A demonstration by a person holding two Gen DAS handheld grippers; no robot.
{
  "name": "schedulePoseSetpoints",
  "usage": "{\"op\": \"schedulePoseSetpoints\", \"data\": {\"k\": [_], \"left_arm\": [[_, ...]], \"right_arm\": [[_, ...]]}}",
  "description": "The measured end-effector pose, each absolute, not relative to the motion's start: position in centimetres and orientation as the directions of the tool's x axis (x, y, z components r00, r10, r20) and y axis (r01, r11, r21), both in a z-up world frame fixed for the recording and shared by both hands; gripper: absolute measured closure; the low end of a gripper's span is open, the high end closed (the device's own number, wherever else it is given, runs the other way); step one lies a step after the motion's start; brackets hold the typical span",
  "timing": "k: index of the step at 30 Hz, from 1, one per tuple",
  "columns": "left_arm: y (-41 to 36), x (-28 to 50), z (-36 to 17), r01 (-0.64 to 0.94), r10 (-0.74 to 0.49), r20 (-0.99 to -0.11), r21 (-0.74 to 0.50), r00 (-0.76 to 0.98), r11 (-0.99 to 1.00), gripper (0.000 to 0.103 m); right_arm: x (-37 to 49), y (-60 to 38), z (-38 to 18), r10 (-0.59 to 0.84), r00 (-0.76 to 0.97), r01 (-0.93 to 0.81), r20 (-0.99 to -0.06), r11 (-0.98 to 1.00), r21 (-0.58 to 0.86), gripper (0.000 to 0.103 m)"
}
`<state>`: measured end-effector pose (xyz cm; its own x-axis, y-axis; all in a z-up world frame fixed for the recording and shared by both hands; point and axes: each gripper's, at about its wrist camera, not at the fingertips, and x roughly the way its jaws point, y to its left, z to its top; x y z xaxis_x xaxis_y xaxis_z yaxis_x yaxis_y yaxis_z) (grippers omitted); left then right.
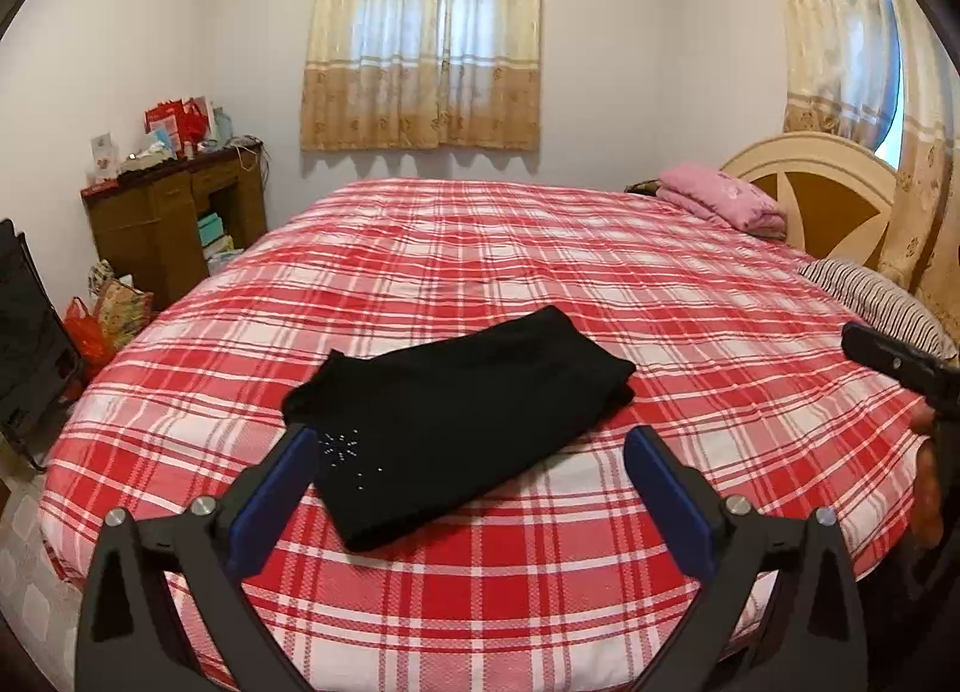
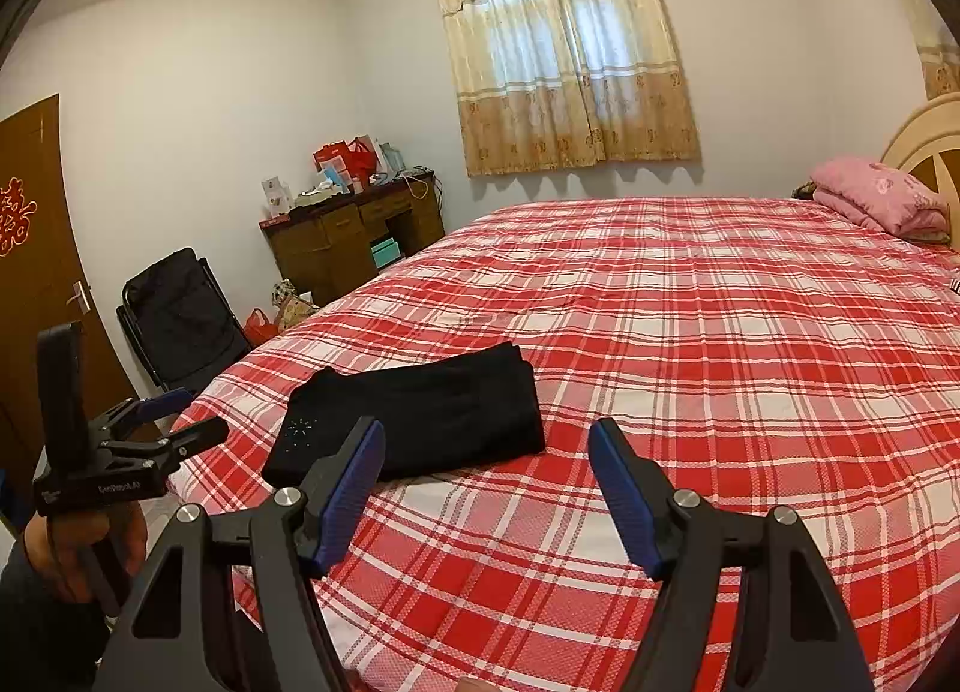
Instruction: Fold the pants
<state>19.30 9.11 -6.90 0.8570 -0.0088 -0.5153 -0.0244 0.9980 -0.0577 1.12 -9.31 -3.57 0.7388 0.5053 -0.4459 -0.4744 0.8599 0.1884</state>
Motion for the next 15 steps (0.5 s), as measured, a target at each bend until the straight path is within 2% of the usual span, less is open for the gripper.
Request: {"op": "schedulePoseSetpoints", "data": {"k": [6, 15], "left_arm": [[9.1, 19.6, -7.8, -0.068, 0.029, -0.535, -0.052, 0.844, 0.996, 0.000], [8.8, 19.4, -8.2, -0.038, 0.001, -0.527, -0.058, 0.850, 0.998, 0.000]], "right_arm": [[1.2, -9.1, -4.0, 0.502, 0.733, -0.475, -0.459, 0.861, 0.181, 0.031], [1.2, -8.8, -4.3, 0.496, 0.731, -0.474, -0.469, 0.863, 0.174, 0.031]]}}
